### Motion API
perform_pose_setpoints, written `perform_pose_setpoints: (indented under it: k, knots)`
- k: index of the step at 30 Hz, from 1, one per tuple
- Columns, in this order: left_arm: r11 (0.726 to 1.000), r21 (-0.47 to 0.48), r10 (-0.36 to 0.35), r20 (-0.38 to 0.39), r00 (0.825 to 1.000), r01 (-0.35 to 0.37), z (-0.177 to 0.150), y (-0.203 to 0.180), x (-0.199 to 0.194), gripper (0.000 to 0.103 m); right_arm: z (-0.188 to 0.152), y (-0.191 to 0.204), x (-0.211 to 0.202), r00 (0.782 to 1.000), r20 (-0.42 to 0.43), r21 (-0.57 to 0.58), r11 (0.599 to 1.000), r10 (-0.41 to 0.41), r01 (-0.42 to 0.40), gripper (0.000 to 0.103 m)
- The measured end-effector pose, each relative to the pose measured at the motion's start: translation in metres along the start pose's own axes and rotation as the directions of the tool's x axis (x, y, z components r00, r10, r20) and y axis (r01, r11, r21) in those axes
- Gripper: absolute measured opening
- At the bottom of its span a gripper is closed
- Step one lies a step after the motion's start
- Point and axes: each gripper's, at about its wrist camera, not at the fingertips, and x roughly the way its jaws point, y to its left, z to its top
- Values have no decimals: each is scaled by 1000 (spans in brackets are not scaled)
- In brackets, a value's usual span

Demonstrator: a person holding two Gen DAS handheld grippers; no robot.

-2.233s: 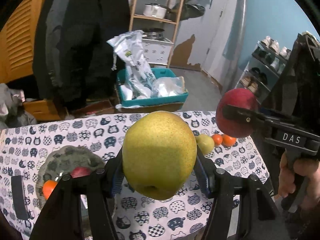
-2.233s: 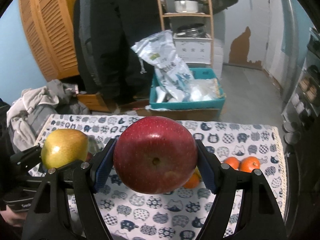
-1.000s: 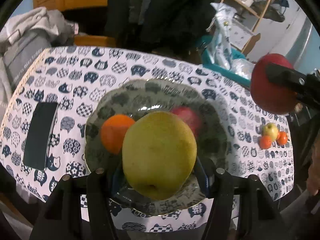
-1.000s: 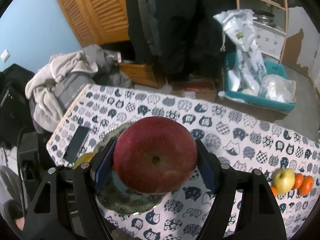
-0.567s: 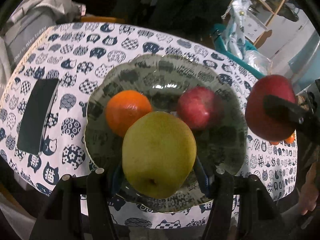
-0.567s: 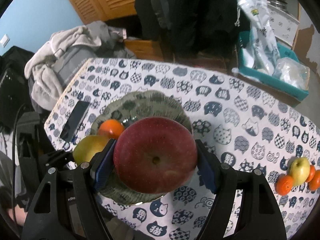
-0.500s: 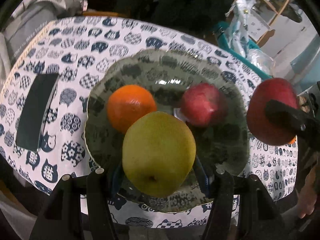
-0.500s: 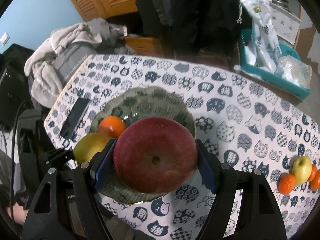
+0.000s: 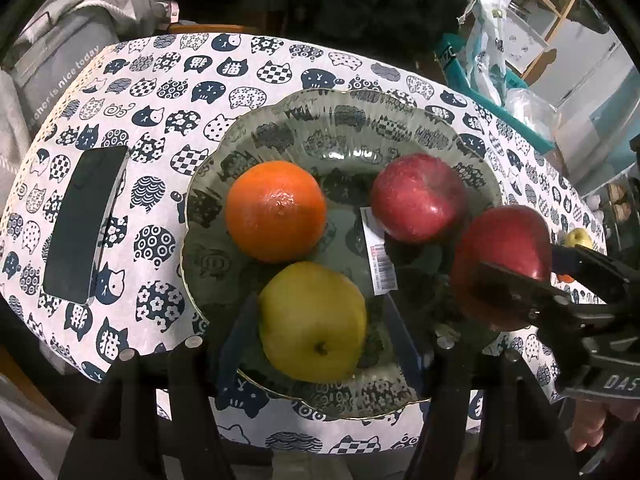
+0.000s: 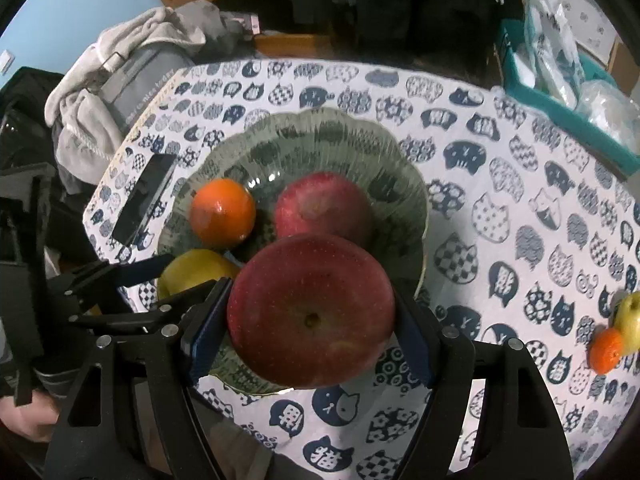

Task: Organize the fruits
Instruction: 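Open the left tool to drop the pear in the bowl while the right tool releases the apple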

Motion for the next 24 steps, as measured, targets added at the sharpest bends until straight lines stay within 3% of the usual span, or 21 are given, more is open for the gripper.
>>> perform_pose_setpoints:
  k: [9, 13, 17, 24]
  knots:
    - [1000, -13, 0, -15, 1000, 0, -1, 2, 0, 66, 1, -4, 13, 1000, -13, 29, 999, 25, -25, 77]
    - [1000, -9, 26, -12, 1000, -26, 0, 0, -1, 65, 6, -9, -1, 997, 41, 60, 996, 64, -66, 76]
    - [1000, -9, 29, 7, 1000, -29, 3, 1, -6, 71, 10, -11, -15, 995, 77, 71, 995, 63, -69, 76]
    - [1000, 1, 5, 63, 998, -5, 8, -9, -25, 71, 10, -16, -47, 989, 150, 66, 998, -2, -8, 76]
